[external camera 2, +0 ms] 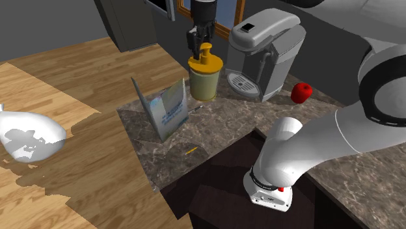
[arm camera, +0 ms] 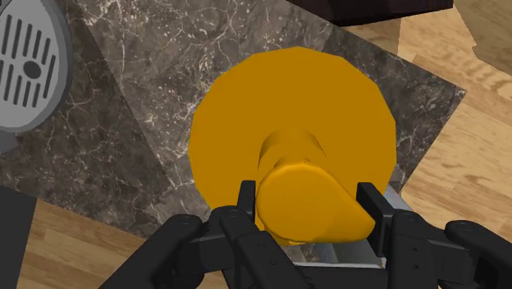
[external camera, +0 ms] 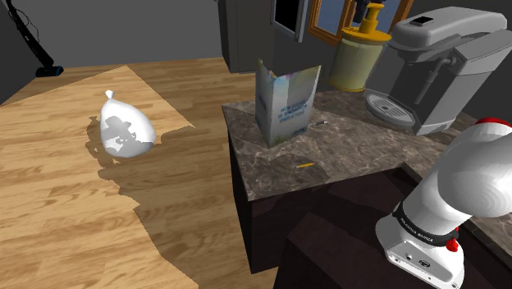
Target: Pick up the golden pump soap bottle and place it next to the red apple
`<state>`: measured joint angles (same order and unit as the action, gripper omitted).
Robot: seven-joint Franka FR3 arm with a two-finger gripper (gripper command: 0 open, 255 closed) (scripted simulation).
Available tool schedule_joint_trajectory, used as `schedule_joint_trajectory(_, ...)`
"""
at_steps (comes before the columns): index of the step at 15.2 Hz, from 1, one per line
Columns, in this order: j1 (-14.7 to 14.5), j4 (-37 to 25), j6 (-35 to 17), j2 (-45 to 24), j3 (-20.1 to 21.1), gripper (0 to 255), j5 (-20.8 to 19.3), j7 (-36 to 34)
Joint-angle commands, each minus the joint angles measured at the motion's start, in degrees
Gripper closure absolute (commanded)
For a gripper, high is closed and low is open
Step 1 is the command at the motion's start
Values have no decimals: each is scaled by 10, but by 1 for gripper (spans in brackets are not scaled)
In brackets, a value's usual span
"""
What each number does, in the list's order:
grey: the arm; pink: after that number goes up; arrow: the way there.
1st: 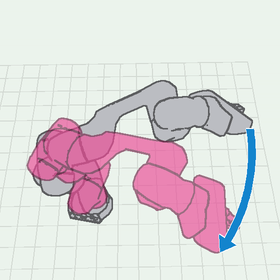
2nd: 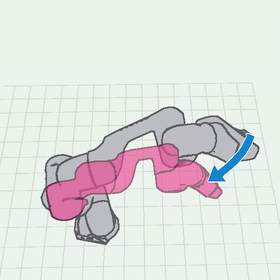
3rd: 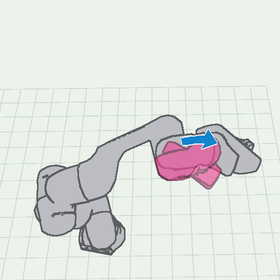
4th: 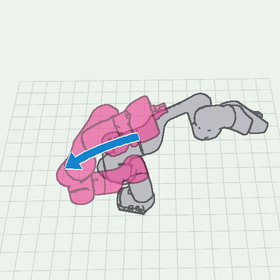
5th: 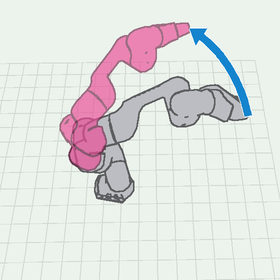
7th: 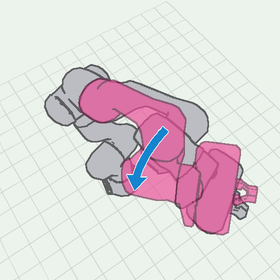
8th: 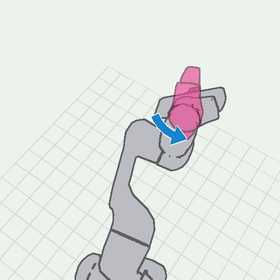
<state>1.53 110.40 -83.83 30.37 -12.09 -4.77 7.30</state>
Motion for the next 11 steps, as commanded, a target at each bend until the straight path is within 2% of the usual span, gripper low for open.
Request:
schedule_joint_trajectory(1, 8, 17, 5, 24, -15, 255, -11, 21)
schedule_joint_trajectory(11, 46, 32, 40, 89, -108, 255, -77, 144)
